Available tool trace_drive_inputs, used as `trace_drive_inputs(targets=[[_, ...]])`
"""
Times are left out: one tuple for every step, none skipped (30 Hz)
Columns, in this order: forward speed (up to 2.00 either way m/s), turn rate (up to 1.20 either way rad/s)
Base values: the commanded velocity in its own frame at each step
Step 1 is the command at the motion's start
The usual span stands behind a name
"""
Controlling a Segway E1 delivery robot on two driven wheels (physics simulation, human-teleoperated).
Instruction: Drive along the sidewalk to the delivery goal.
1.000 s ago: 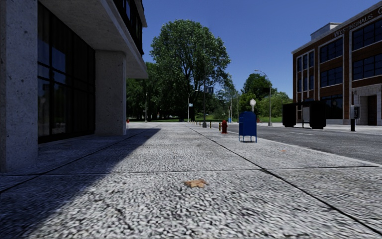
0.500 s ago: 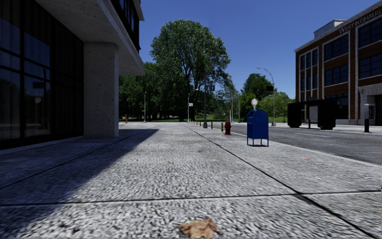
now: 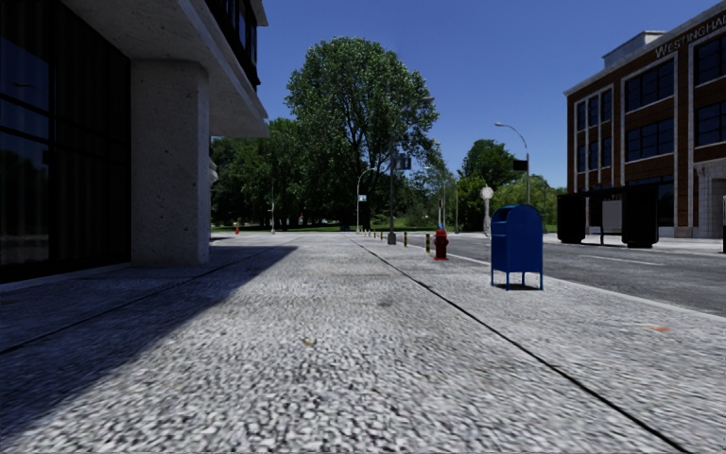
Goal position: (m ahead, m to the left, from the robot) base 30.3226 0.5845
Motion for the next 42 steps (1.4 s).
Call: trace_drive_inputs(targets=[[2.0, 0.0], [2.0, 0.0], [2.0, 0.0], [2.0, 0.0], [2.0, 0.0], [2.0, 0.0], [2.0, 0.0], [2.0, 0.0], [2.0, 0.0], [2.0, 0.0], [2.0, 0.0], [2.0, 0.0], [2.0, 0.0], [2.0, 0.0], [2.0, 0.0], [2.0, 0.0], [2.0, 0.0], [2.0, 0.0], [2.0, 0.0], [2.0, 0.0], [2.0, 0.0], [2.0, 0.0], [2.0, 0.0], [2.0, 0.0], [2.0, 0.0], [2.0, 0.0], [2.0, 0.0], [2.0, 0.0], [2.0, 0.0], [2.0, 0.0], [2.0, 0.0], [2.0, 0.0], [2.0, 0.0], [2.0, 0.0], [2.0, 0.0], [2.0, 0.0], [2.0, 0.0], [2.0, 0.0], [2.0, 0.0], [2.0, 0.0], [2.0, 0.0], [2.0, 0.0]])
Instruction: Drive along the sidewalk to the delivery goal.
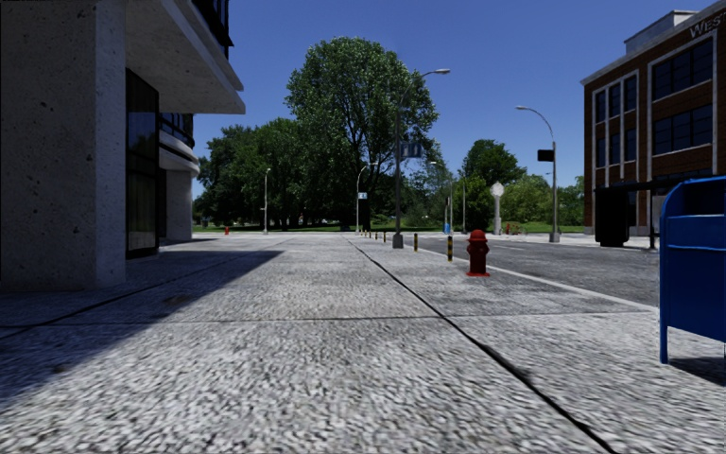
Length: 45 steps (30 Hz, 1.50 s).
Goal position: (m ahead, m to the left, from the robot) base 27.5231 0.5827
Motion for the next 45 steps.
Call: trace_drive_inputs(targets=[[2.0, 0.0], [2.0, 0.0], [2.0, 0.0], [2.0, 0.0], [2.0, 0.0], [2.0, 0.0], [2.0, 0.0], [2.0, 0.0], [2.0, 0.0], [2.0, 0.0], [2.0, 0.0], [2.0, 0.0], [2.0, 0.0], [2.0, 0.0], [2.0, 0.0], [2.0, 0.0], [2.0, 0.0], [2.0, 0.0], [2.0, 0.0], [2.0, 0.0], [2.0, 0.0], [2.0, 0.0], [2.0, 0.0], [2.0, 0.0], [2.0, 0.0], [2.0, 0.0], [2.0, 0.0], [2.0, 0.0], [2.0, 0.0], [2.0, 0.0], [2.0, 0.0], [2.0, 0.0], [2.0, 0.0], [2.0, 0.0], [2.0, 0.0], [2.0, 0.0], [2.0, 0.0], [2.0, 0.0], [2.0, 0.0], [2.0, 0.0], [2.0, 0.0], [2.0, 0.0], [2.0, 0.0], [2.0, 0.0], [2.0, 0.0]])
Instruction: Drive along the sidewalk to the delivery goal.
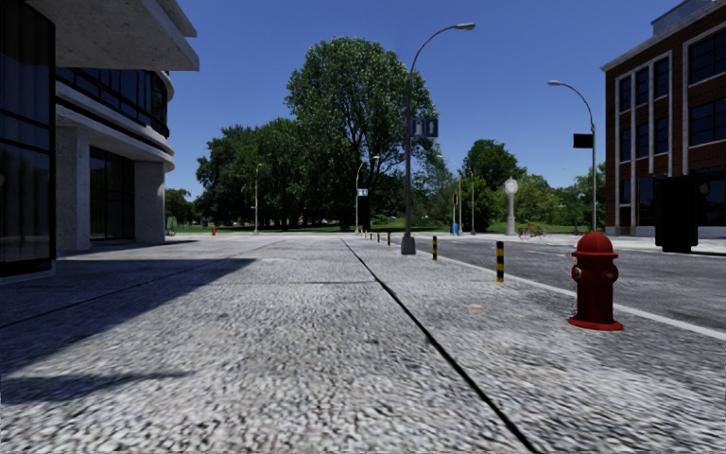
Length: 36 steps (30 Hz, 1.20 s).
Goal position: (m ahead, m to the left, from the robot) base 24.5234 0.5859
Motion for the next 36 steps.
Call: trace_drive_inputs(targets=[[2.0, 0.0], [2.0, 0.0], [2.0, 0.0], [2.0, 0.0], [2.0, 0.0], [2.0, 0.0], [2.0, 0.0], [2.0, 0.0], [2.0, 0.0], [2.0, 0.0], [2.0, 0.0], [2.0, 0.0], [2.0, 0.0], [2.0, 0.0], [2.0, 0.0], [2.0, 0.0], [2.0, 0.0], [2.0, 0.0], [2.0, 0.0], [2.0, 0.0], [2.0, 0.0], [2.0, 0.0], [2.0, 0.0], [2.0, 0.0], [2.0, 0.0], [2.0, 0.0], [2.0, 0.0], [2.0, 0.0], [2.0, 0.0], [2.0, 0.0], [2.0, 0.0], [2.0, 0.0], [2.0, 0.0], [2.0, 0.0], [2.0, 0.0], [2.0, 0.0]])
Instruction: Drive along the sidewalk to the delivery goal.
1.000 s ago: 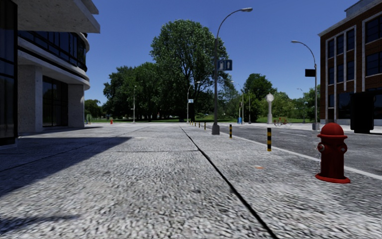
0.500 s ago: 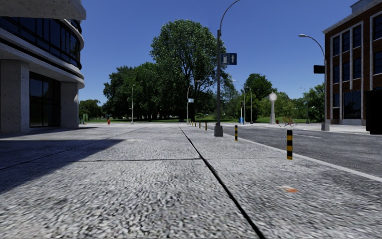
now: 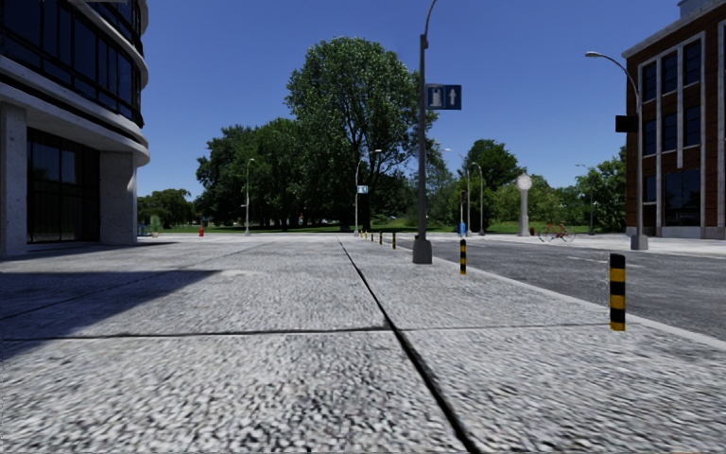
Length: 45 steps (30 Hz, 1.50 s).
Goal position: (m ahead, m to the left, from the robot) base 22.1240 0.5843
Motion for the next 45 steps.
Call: trace_drive_inputs(targets=[[2.0, 0.0], [2.0, 0.0], [2.0, 0.0], [2.0, 0.0], [2.0, 0.0], [2.0, 0.0], [2.0, 0.0], [2.0, 0.0], [2.0, 0.0], [2.0, 0.0], [2.0, 0.0], [2.0, 0.0], [2.0, 0.0], [2.0, 0.0], [2.0, 0.0], [2.0, 0.0], [2.0, 0.0], [2.0, 0.0], [2.0, 0.0], [2.0, 0.0], [2.0, 0.0], [2.0, 0.0], [2.0, 0.0], [2.0, 0.0], [2.0, 0.0], [2.0, 0.0], [2.0, 0.0], [2.0, 0.0], [2.0, 0.0], [2.0, 0.0], [2.0, 0.0], [2.0, 0.0], [2.0, 0.0], [2.0, 0.0], [2.0, 0.0], [2.0, 0.0], [2.0, 0.0], [2.0, 0.0], [2.0, 0.0], [2.0, 0.0], [2.0, 0.0], [2.0, 0.0], [2.0, 0.0], [2.0, 0.0], [2.0, 0.0]])
